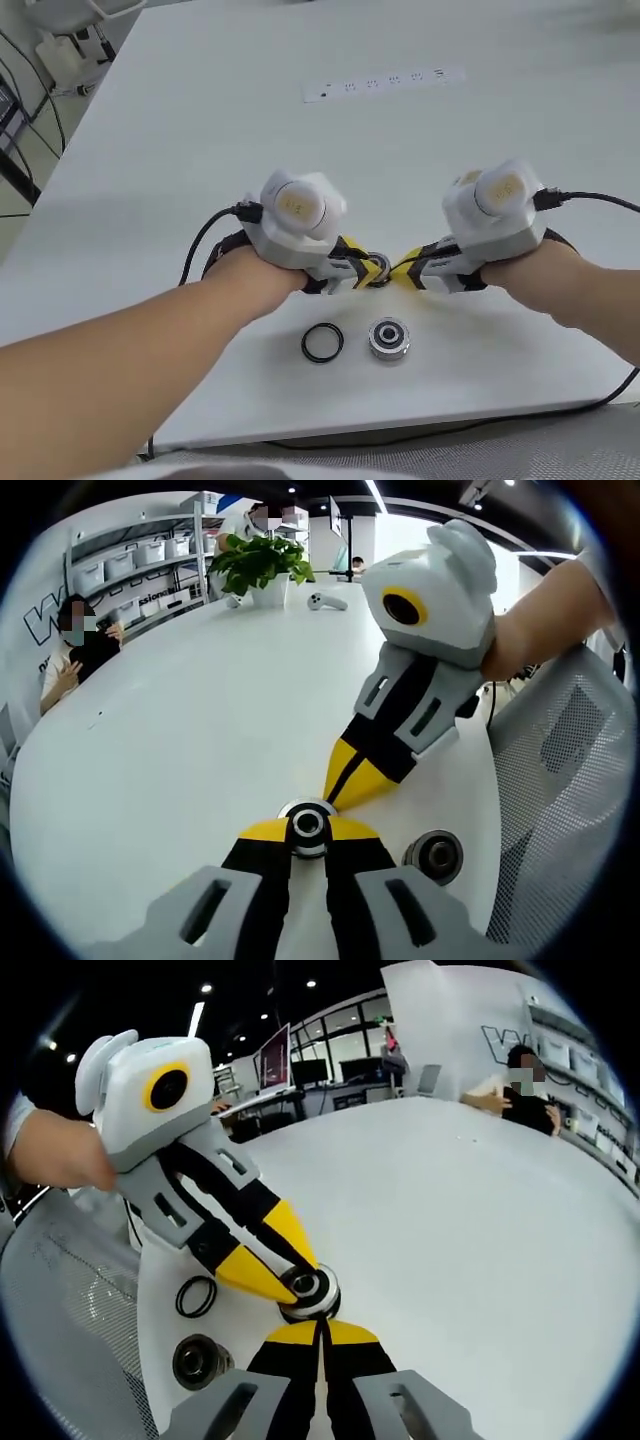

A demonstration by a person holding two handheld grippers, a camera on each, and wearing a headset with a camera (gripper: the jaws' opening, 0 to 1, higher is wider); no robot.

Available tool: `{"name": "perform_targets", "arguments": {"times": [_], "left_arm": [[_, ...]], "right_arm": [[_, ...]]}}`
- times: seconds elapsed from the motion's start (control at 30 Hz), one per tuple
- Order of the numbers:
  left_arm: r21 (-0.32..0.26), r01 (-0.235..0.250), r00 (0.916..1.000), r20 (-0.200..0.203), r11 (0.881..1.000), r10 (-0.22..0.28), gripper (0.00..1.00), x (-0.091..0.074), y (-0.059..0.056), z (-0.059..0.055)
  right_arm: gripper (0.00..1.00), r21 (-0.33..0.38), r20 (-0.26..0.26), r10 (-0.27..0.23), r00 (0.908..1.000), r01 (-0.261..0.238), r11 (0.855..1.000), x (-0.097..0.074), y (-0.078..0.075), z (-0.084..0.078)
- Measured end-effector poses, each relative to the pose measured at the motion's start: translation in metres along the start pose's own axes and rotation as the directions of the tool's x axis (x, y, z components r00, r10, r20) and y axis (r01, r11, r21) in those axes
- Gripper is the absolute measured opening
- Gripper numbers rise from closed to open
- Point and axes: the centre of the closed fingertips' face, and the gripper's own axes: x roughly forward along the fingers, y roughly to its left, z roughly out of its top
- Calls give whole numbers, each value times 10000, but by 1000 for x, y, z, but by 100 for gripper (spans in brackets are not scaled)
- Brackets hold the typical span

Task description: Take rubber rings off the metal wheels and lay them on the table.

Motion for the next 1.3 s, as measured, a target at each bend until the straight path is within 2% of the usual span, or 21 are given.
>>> {"name": "perform_targets", "arguments": {"times": [0.07, 0.2, 0.37, 0.5, 0.57, 0.63, 0.73, 1.07, 1.3], "left_arm": [[6, -19, 10000, -12, 10000, 19, 7, 0, 0, 0], [2, -15, 10000, 0, 10000, 15, 7, 0, 0, 0], [-40, -44, 10000, -32, 10000, 44, 7, 0, -1, 0], [-103, -65, 10000, -68, 9999, 64, 7, 0, -1, 0], [-108, -83, 9999, -99, 9999, 82, 7, 0, -1, 0], [-98, -96, 9999, -112, 9999, 95, 7, 0, -1, 0], [-88, -111, 9999, -116, 9999, 110, 7, 1, -1, 0], [-85, -138, 9999, -97, 9999, 137, 7, 0, -1, 0], [-74, -131, 9999, -108, 9999, 130, 7, 0, -1, 0]], "right_arm": [[0, 798, 232, 101, 9997, -119, 9967, -3, 1, 1], [0, 1871, 625, 204, 9978, -318, 9818, -8, 0, 3], [0, 2636, 909, 214, 9956, -448, 9636, -9, -1, 5], [0, 3440, 1432, 236, 9894, -721, 9362, -10, 0, 12], [0, 3486, 1406, 246, 9898, -727, 9344, -9, 0, 10], [0, 3838, 1619, 290, 9864, -900, 9190, -9, 1, 11], [0, 4002, 1703, 318, 9849, -986, 9111, -9, 1, 12], [0, 3758, 1693, 400, 9848, -1020, 9211, -8, 5, 15], [0, 3713, 1749, 496, 9833, -1125, 9217, -7, 8, 16]]}}
